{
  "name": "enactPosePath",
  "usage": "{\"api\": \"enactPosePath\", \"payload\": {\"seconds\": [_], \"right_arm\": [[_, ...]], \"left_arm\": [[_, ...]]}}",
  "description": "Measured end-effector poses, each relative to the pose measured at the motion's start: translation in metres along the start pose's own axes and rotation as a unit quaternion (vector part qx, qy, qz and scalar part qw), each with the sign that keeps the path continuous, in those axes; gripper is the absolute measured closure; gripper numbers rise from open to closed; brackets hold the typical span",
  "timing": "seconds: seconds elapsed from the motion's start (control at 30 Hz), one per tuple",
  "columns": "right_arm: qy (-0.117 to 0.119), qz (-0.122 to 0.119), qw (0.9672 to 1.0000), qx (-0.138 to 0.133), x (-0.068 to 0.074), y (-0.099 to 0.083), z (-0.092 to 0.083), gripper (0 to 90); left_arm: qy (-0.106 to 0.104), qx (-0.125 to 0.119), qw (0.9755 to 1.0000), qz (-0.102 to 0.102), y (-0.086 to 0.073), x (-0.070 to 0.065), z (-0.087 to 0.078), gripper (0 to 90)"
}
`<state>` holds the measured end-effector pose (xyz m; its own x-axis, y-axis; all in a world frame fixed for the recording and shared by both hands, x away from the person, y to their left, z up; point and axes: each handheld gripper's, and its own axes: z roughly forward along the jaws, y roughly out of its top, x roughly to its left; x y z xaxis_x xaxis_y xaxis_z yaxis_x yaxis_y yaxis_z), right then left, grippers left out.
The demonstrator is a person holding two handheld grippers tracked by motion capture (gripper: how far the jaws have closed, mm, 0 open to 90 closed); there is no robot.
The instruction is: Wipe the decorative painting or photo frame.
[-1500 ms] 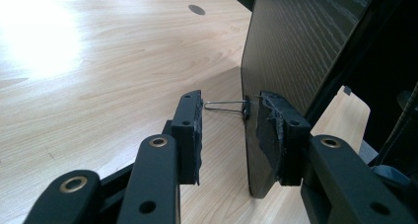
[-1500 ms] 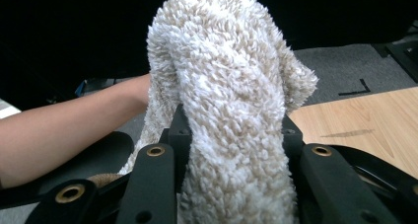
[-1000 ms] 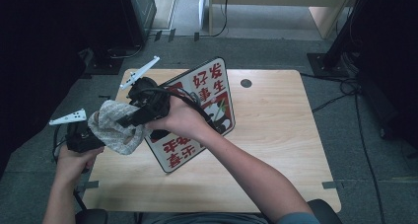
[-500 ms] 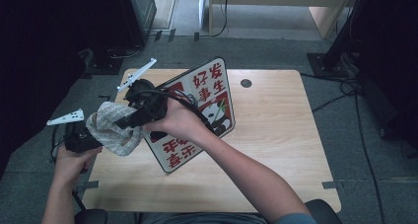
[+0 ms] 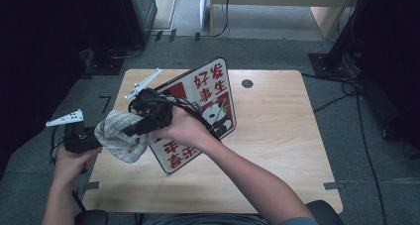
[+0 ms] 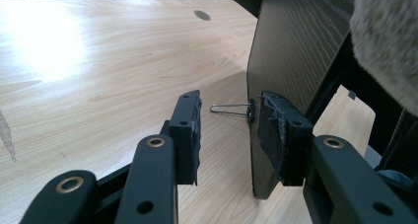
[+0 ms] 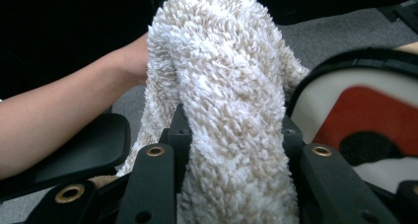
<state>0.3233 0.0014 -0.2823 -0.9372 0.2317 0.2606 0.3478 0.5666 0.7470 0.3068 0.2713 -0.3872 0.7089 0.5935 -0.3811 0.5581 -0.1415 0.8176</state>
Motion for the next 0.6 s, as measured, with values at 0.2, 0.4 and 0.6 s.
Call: {"api": "enactPosePath", "payload": {"seconds": [0.2,0.4,0.6], "right_arm": [[0.002,-0.002,1.0000,0.004,-0.001,-0.008,0.004,64.3],[0.003,0.003,1.0000,0.002,-0.002,-0.017,0.009,64.2],[0.003,0.007,1.0000,0.001,-0.002,-0.023,0.011,64.1]], "left_arm": [[-0.001,0.001,1.0000,0.002,0.000,-0.001,0.000,60.8],[0.000,-0.002,1.0000,0.005,0.000,-0.001,0.000,60.8],[0.003,-0.002,1.0000,0.008,0.000,-0.001,0.000,59.9]]}}
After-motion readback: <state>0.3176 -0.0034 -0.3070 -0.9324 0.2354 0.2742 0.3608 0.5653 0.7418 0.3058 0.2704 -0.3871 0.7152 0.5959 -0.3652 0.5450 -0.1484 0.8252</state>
